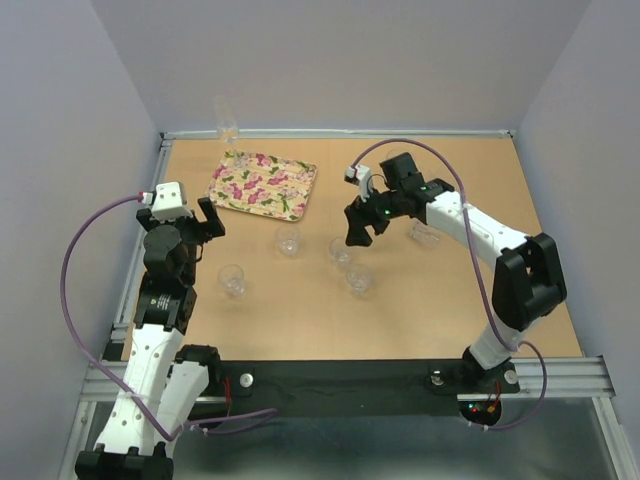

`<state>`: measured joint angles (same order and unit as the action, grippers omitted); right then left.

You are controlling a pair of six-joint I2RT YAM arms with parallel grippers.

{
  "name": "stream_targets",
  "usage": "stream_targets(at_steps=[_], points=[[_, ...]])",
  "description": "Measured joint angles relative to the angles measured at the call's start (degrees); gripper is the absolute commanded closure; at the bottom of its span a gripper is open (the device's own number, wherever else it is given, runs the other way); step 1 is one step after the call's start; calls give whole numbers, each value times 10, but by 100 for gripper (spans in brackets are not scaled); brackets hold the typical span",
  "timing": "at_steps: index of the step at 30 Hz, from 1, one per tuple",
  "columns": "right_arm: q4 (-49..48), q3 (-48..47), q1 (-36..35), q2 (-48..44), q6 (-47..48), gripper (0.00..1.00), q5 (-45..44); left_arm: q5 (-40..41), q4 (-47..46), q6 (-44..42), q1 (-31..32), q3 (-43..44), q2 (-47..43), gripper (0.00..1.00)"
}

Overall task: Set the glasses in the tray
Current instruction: Grab a glass with a robot arm

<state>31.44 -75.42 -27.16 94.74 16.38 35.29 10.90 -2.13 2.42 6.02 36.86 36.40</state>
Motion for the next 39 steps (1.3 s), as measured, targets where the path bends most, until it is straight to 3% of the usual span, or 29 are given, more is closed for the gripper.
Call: stream_targets(at_steps=[7,15,35,39], points=[[4,-29,-14,64,-40,37,-85,-7,-2,0,0,0,1,1],[11,-44,-20,103,-70,51,-124,-13,-2,1,0,0,0,1],[31,-73,-44,137,-76,74,-133,-19,-2,2,0,0,-11,1],[44,-74,-52,153,-56,91,-136,-19,-3,2,0,0,-16,1]])
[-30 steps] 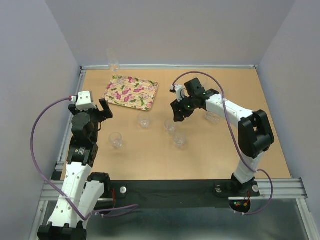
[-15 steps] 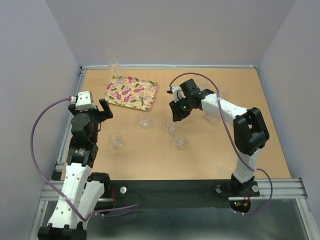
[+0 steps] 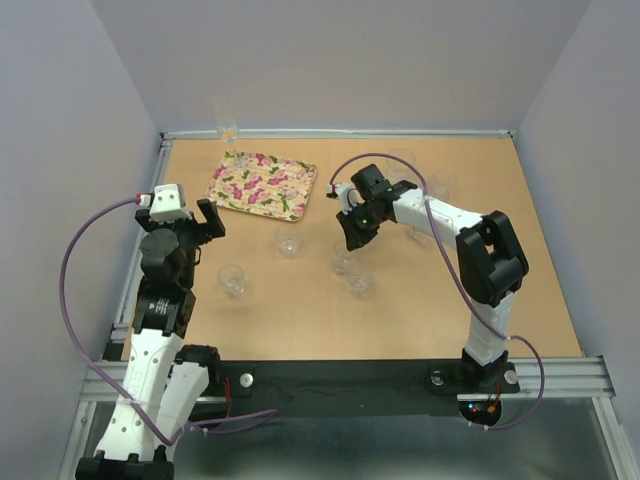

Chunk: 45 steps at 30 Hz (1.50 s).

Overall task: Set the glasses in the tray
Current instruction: Grab a glass with a robot arm, then place the glass into the tray

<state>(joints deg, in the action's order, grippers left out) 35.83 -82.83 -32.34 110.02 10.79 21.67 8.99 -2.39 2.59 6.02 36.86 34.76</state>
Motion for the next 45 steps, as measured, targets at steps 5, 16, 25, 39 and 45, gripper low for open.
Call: stream_targets(at_steps=[5,16,25,39,45], points=[[14,-2,0,3,24,99,-3,-2,0,0,0,0,-1,1],[43,-89,0,3,91,100,-16,-5,0,0,0,0,-1,1],[49,-258,0,60,103,100,-27,-4,0,0,0,0,-1,1],[51,-514,0,247,16,100,-40,1,-1,0,0,0,11,1],[4,-567,0,291,-47,100,-60,2,-1,0,0,0,21,1]])
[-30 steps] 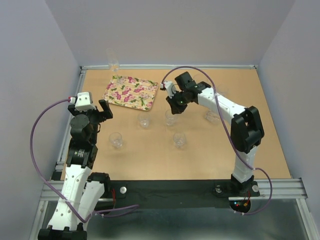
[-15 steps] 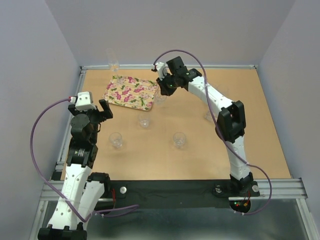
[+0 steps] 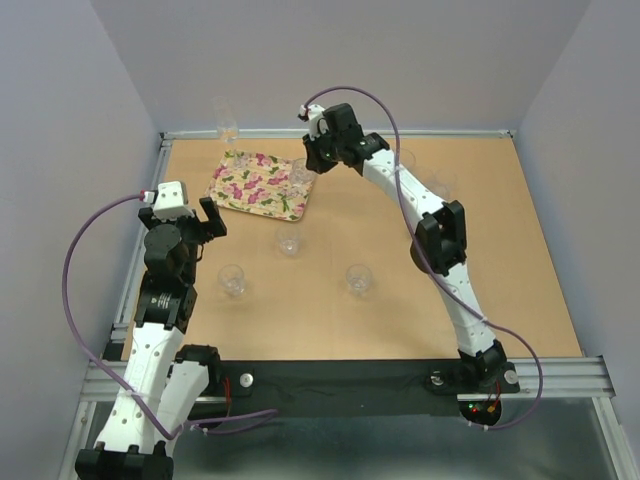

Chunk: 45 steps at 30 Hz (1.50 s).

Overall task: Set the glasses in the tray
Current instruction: Place the glass into the tray

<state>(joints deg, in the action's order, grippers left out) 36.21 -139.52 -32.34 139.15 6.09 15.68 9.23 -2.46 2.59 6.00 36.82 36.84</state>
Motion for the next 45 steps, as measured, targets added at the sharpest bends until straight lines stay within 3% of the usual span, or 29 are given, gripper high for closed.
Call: stream_targets(at_steps=[14,34,40,45], points=[[-123,-22,0,90,-107,99,-101,1,-2,0,0,0,6,1],[-178,-30,16,123,-123,94,-145,0,-5,0,0,0,10,1],[-179,-30,20,136,-123,77,-145,0,-7,0,0,0,10,1],[-188,-30,21,136,-123,54,-145,0,-8,0,0,0,10,1]])
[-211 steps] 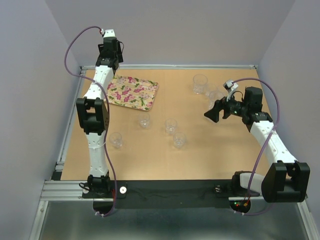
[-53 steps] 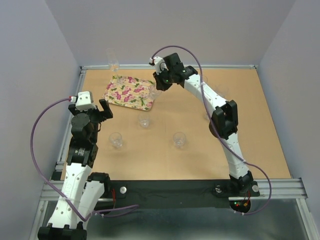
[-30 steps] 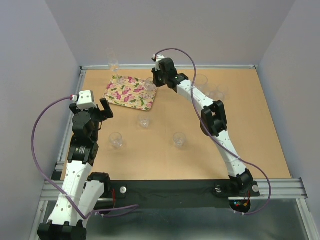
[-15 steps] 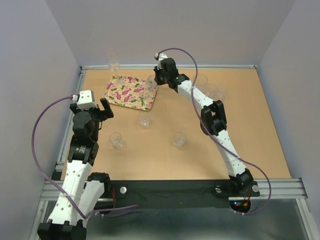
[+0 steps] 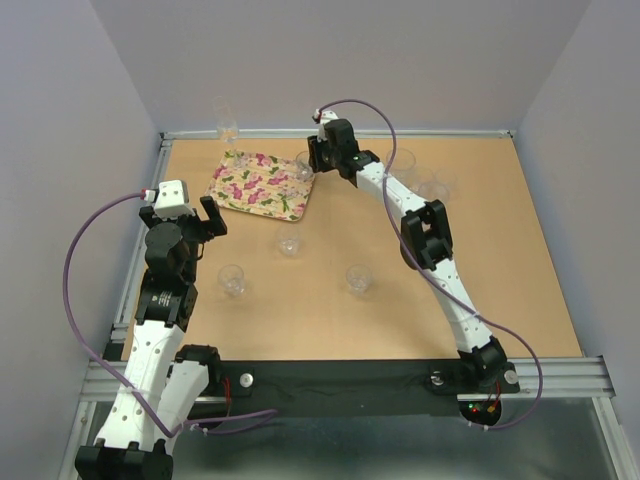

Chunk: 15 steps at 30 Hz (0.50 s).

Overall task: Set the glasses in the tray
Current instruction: Place the glass into the tray

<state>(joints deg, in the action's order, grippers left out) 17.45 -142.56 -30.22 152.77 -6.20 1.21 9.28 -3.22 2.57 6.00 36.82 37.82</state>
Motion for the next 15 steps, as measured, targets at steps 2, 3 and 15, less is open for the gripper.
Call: stream_targets(at_steps=[2,3,15], points=[[-2,0,1,0,2,50,0,0,0,0,0,0,0,1],[-3,0,2,0,2,49,0,0,0,0,0,0,0,1],[-15,1,2,-19,16,18,23,0,0,0,0,0,0,2]])
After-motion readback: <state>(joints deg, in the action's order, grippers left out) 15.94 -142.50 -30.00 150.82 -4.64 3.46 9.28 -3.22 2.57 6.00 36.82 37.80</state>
